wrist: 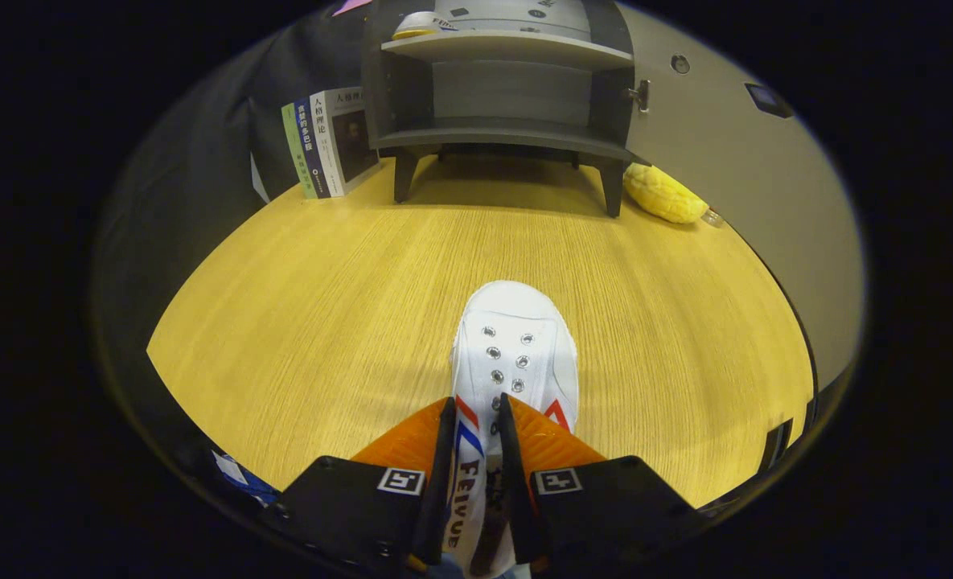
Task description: Open the shoe cabinet door, grab the shoes and put them into the shoe cabinet, then close the shoe cabinet door.
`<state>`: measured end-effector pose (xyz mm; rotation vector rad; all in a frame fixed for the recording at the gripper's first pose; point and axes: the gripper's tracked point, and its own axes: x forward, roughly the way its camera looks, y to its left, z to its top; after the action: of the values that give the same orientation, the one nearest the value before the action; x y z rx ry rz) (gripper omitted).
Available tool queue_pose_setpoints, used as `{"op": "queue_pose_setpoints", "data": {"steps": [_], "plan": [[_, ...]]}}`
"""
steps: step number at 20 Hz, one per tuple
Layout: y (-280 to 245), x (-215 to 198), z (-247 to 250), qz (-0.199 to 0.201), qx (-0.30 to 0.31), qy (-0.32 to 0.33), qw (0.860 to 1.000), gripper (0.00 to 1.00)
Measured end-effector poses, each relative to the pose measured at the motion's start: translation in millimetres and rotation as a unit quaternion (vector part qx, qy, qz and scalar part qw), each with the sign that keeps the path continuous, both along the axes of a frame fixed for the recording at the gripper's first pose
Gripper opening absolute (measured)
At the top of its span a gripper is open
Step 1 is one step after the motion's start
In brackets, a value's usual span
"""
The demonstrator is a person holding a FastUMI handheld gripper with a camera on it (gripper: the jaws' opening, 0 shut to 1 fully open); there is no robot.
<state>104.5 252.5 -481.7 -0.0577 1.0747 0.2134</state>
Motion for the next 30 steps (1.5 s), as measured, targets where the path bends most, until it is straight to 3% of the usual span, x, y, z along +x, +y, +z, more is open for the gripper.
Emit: {"op": "queue_pose_setpoints", "data": {"steps": [1, 3, 5, 10, 13, 20, 30], "plan": [[6, -2, 2, 0.005, 0.021, 0.005, 1.0, 0.35], [9, -1, -4, -0.021, 0.051, 0.027, 0.998, 0.13], [9, 0, -9, -0.03, 0.06, 0.034, 0.997, 0.02], [6, 0, 5, -0.032, 0.075, 0.041, 0.996, 0.01], [2, 15, 22, -0.065, 0.107, 0.04, 0.991, 0.01], [11, 54, 58, -0.099, 0.173, 0.028, 0.98, 0.01], [23, 123, 140, -0.08, 0.212, -0.049, 0.973, 0.01]]}}
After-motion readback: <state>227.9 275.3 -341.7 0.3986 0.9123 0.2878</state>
